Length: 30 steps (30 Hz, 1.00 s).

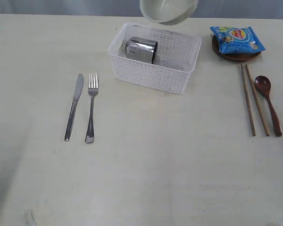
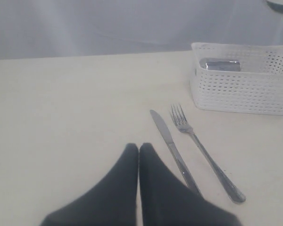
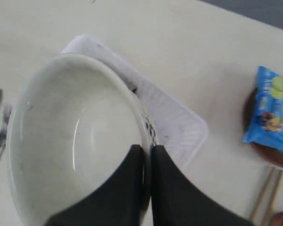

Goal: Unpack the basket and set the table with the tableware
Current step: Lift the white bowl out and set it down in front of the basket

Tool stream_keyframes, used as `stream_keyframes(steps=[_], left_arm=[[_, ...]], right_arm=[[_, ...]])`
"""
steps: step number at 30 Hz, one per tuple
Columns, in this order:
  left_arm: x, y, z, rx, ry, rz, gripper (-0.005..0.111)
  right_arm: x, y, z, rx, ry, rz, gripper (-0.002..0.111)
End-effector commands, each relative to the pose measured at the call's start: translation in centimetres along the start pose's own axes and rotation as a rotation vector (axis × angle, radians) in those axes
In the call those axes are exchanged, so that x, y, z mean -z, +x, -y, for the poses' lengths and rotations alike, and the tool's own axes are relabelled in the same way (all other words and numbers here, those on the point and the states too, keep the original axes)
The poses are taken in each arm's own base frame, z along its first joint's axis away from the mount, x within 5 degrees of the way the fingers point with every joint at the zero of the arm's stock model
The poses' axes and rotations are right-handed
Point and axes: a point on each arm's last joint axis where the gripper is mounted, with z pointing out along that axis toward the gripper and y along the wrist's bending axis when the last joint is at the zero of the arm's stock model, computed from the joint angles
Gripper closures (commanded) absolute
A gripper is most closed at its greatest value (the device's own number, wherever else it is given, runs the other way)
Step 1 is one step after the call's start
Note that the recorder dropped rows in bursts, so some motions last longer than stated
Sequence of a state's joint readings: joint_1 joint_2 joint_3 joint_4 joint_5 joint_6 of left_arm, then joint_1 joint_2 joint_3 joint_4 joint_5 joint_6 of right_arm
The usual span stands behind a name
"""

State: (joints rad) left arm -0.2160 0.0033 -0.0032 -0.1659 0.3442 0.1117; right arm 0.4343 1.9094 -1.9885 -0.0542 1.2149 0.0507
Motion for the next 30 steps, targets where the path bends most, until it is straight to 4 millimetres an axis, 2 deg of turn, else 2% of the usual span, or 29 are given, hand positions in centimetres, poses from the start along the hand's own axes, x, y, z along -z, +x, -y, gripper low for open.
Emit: stream_keyframes(steps=[1, 5, 10, 17, 21, 26, 30], left_arm=[[0.0, 0.1, 0.0, -0.004, 0.004, 0.001, 0.107], [0.0, 0.1, 0.0, -0.002, 0.005, 0.001, 0.107], [0.0, 0.1, 0.0, 0.0, 0.005, 0.001, 0.107], [0.0, 0.1, 0.0, 0.0, 0.005, 0.001, 0.107], [0.0, 0.1, 0.0, 0.0, 0.005, 0.001, 0.107], [0.0, 0.1, 0.0, 0.0, 0.005, 0.001, 0.107], [0.0, 0.1, 0.0, 0.0, 0.005, 0.001, 0.107]], right_arm=[[-1.2, 1.5, -1.8, 0.05, -0.203, -0.075, 0.109], [-3.8, 4.3, -2.8, 0.062, -0.318, -0.154, 0.109], [-6.6, 8.8, -3.7, 0.074, -0.424, -0.172, 0.109], [-10.5, 14.3, -3.9, 0.027, -0.435, -0.194, 0.109], [-11.5, 15.6, -4.0, 0.01, -0.447, -0.16, 0.109], [-12.3, 16.1, -3.9, -0.008, -0.424, -0.142, 0.109], [-14.1, 16.8, -3.9, -0.02, -0.418, -0.19, 0.109]])
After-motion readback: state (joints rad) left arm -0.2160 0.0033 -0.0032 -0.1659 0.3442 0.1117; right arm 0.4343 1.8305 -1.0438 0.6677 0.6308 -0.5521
